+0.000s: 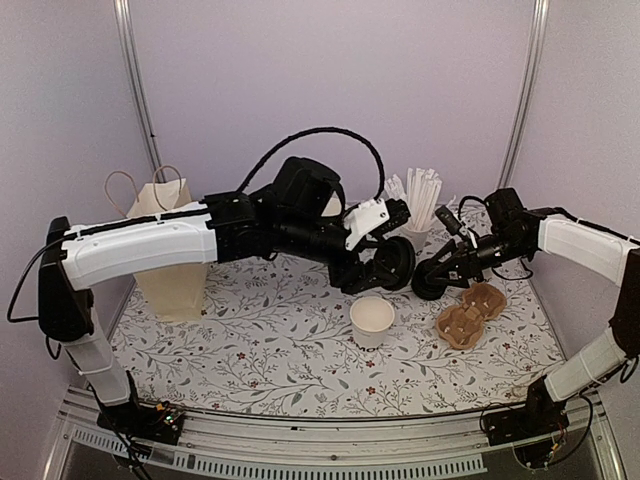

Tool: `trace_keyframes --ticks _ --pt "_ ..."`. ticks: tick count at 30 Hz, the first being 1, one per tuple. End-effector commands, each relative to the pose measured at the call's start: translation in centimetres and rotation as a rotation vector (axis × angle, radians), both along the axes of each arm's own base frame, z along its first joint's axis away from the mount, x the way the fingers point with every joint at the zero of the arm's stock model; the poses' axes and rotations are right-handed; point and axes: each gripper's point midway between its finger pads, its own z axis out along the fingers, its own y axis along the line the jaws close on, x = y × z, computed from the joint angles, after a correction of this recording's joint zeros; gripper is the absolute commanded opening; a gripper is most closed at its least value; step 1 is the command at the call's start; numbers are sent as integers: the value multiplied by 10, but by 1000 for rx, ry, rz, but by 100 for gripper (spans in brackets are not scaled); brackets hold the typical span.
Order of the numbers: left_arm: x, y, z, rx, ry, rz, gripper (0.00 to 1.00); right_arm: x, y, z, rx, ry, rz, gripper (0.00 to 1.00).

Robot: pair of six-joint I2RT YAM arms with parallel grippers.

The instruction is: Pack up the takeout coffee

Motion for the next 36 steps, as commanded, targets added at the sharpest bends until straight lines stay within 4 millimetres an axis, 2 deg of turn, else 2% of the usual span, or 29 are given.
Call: trace_keyframes --ticks 1,6,15,28,36 --pt "1 21 -61 287 44 16 68 5 0 -14 -22 -3 1 66" --pt "8 23 -78 383 53 31 67 1 -1 -24 -27 11 2 66" --pt "15 33 -109 531 56 56 67 -1 0 -29 -28 29 8 66" --pt "18 21 -124 563 75 37 67 -8 8 -38 -47 49 39 66" --pt "17 26 -123 581 76 46 67 -10 9 -41 -50 53 47 66"
